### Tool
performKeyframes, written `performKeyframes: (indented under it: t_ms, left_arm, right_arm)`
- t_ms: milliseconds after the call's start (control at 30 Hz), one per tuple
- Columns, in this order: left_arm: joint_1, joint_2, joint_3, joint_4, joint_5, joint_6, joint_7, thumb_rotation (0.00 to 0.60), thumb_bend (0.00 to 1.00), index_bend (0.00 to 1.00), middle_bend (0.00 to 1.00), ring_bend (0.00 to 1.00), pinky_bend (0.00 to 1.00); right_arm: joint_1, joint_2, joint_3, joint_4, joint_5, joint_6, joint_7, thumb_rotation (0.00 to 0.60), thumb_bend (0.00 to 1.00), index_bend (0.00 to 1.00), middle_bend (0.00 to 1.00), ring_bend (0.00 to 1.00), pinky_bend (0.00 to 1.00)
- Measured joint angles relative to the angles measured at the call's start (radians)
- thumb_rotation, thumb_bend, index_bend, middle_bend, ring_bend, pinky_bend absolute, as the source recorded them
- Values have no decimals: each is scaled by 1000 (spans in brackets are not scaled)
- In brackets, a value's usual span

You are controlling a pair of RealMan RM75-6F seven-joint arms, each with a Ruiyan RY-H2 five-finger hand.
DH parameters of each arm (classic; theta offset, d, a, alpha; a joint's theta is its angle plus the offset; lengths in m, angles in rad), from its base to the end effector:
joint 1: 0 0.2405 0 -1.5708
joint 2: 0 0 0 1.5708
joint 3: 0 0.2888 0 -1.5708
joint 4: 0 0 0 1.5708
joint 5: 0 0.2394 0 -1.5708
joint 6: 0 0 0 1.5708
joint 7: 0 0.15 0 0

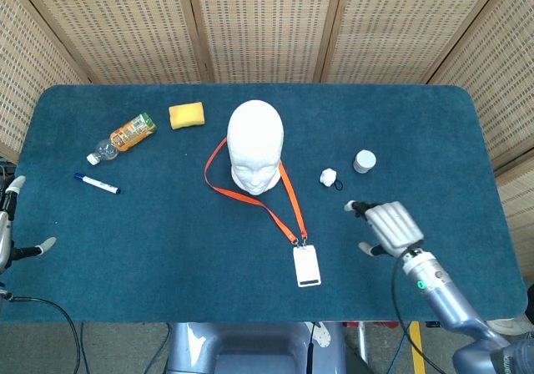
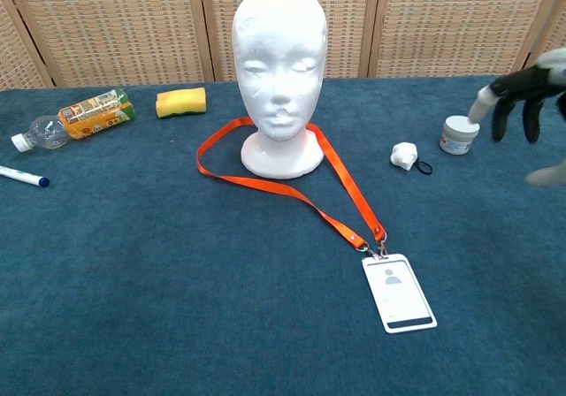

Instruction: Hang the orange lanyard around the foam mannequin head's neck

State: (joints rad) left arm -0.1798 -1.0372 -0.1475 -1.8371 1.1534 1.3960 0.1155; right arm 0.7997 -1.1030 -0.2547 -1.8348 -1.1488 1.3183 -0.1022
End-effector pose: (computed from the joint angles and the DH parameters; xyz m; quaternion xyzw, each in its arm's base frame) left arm -0.3280 0.2360 0.1668 -0.5141 -0.4567 -0.3702 0.6245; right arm -0.2261 -0.3144 0.0900 0.7279 -0.3830 0.3560 0.4436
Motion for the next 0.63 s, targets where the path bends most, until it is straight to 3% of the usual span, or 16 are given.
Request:
performKeyframes:
  t_ms: [67,167,200,367,633]
  left_arm:
    - [11,-1,10,3,20,12,-8,600,90,0,0,0,0]
    - [33,-3,28,11,51,35,-23,600,82,0,0,0,0]
    - [41,-4,34,14,61,44,-28,600,78,0,0,0,0]
    - [69,-5,55,26,95,77,-38,600,69,0,0,0,0]
    - [95,-12,78,54,151,104,-39,600,60,0,0,0,0]
  right_arm:
    - [-77,2,3,84,-60,56,110,600,0,232,138,11,515]
    - [-179,2,6,194,-136,126,235,600,0,75,6,0,161]
    - [-206,2,6,220,-156,145,257,600,0,28,0,0,91]
    - [-269,10,0,260,-194,178,235,600,0,0,0,0,1]
    - [-386,0,33,274,-252,279,87,600,0,0,0,0,0]
